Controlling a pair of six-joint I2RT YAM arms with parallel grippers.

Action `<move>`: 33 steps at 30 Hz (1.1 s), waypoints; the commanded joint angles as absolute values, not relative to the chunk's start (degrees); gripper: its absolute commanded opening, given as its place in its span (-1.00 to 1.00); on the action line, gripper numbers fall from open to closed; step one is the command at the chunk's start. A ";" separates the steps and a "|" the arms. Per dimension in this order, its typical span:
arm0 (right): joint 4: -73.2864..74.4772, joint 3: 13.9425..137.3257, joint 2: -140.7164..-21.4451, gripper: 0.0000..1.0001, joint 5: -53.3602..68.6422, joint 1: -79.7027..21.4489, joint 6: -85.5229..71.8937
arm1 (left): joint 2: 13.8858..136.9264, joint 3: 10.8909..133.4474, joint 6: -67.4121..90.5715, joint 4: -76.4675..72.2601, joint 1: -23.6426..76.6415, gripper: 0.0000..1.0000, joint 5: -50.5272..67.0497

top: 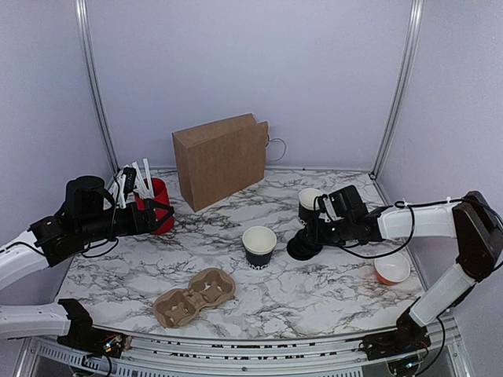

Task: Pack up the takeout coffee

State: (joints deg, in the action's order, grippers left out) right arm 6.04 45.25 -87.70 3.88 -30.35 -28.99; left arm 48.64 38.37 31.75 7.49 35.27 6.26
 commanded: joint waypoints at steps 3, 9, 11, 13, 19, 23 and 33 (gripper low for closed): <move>5.68 48.24 -89.37 0.32 3.38 -30.04 -29.54 | 48.39 37.80 30.68 5.77 35.57 0.98 5.23; 6.39 48.69 -89.35 0.35 2.46 -29.98 -29.84 | 48.48 37.44 29.70 5.80 35.59 0.98 5.34; 6.61 48.79 -89.38 0.38 2.38 -30.12 -29.85 | 48.64 37.36 29.54 5.80 35.59 0.98 5.30; 6.71 48.86 -89.47 0.39 2.29 -30.08 -29.95 | 48.77 37.35 29.29 5.73 35.57 0.98 5.36; 7.09 49.30 -89.86 0.43 2.20 -30.06 -30.04 | 48.69 37.27 28.51 5.87 35.55 0.98 5.43; 7.32 49.55 -90.15 0.46 2.18 -30.07 -29.91 | 48.69 37.27 28.28 5.80 35.58 0.98 5.38; 7.72 50.00 -90.66 0.53 2.02 -30.08 -29.56 | 49.02 37.53 28.01 5.80 35.58 0.98 5.50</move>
State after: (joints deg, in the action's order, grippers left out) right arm 7.44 47.53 -90.04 2.52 -30.35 -29.41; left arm 48.71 37.71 29.08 7.11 35.29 5.87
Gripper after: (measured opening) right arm 0.757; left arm 0.992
